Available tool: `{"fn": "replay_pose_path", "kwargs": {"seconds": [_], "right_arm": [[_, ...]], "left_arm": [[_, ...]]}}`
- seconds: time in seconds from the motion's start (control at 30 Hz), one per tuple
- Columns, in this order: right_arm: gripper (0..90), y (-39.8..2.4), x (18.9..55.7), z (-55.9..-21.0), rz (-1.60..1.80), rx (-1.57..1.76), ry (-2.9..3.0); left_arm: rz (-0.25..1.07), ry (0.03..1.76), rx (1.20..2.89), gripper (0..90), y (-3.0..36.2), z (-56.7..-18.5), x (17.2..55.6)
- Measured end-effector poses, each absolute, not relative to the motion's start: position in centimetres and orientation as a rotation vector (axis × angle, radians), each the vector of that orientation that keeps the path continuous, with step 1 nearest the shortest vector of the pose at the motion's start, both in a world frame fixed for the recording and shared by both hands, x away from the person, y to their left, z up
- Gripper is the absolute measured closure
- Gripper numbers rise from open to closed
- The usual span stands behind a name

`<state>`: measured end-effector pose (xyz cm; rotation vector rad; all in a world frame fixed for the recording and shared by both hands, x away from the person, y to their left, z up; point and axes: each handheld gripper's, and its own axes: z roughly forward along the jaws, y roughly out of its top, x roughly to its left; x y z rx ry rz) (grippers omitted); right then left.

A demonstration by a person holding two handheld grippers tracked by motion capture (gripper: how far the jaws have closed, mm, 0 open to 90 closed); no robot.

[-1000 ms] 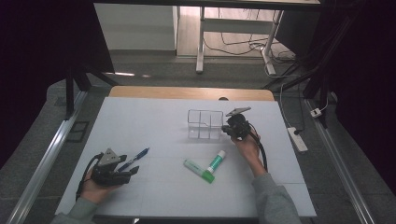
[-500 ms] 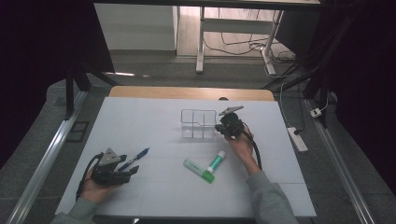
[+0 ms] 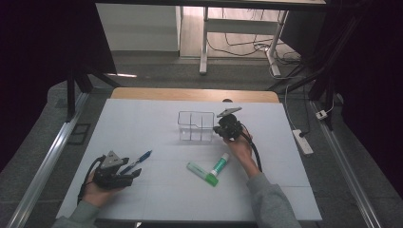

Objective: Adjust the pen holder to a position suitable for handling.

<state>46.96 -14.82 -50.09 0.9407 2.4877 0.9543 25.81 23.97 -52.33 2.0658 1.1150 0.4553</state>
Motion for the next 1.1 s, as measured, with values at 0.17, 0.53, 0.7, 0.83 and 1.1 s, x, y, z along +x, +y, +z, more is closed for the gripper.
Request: {"fn": "replay_pose_path", "kwargs": {"seconds": [0.17,0.53,0.7,0.83,1.1], "right_arm": [[89.6,-14.6,47.0,-50.1,0.957,0.936,2.488],[89.6,-14.4,46.5,-49.8,0.985,0.915,2.462],[89.6,-14.8,45.7,-49.1,1.010,0.908,2.441],[89.6,-15.5,44.8,-48.5,1.013,0.898,2.424],[89.6,-17.6,42.3,-48.0,1.036,0.872,2.414]], "left_arm": [[0.467,1.117,2.061,32.1,24.0,-52.3,25.8],[0.471,1.116,2.054,32.5,24.1,-52.2,25.7],[0.471,1.116,2.052,32.5,24.3,-52.3,25.7],[0.469,1.115,2.052,32.5,24.3,-52.3,25.8],[0.469,1.111,2.055,32.8,24.4,-52.4,25.8]]}}
